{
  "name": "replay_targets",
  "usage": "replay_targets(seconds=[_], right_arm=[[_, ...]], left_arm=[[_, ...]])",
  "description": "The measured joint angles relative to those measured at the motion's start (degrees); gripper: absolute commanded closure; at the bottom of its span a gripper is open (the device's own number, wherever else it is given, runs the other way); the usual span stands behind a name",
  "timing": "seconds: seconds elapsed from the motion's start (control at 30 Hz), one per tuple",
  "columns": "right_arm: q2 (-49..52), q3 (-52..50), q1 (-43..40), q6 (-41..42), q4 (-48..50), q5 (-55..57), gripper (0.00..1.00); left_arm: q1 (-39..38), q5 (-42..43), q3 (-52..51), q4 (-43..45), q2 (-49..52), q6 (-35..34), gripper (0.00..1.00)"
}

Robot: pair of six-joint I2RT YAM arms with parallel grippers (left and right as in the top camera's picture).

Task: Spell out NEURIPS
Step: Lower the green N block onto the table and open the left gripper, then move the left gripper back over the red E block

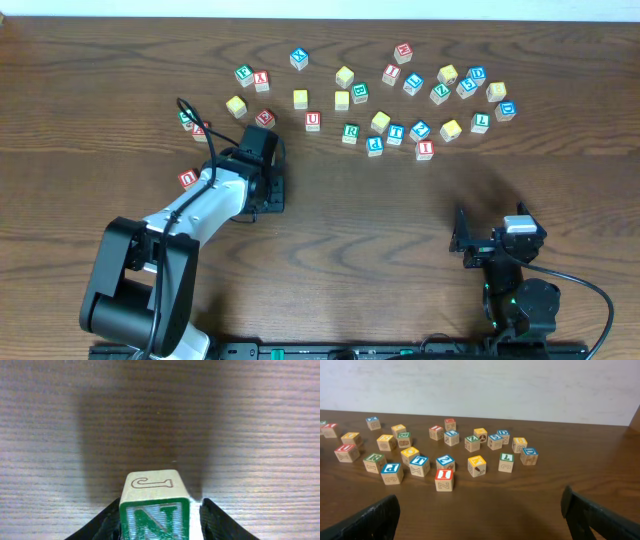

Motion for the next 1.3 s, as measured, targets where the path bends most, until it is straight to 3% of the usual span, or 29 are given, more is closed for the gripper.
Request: replay_targets(seconds=[0.53,1.0,1.3], right_arm=[[0.0,0.0,0.0,0.0,0.0,0.0,0.01],[0.0,0.0,0.0,0.0,0.0,0.0,0.01],[0.0,0.0,0.0,0.0,0.0,0.0,0.01]], left_arm=[[0.0,0.2,2.3,-2.3,-0.8,0.4,0.46],[0.0,-0.1,2.8,-4.0,-12.6,0.5,0.45],[0.0,-2.4,14.5,-11.9,-17.6,3.8,0.44]])
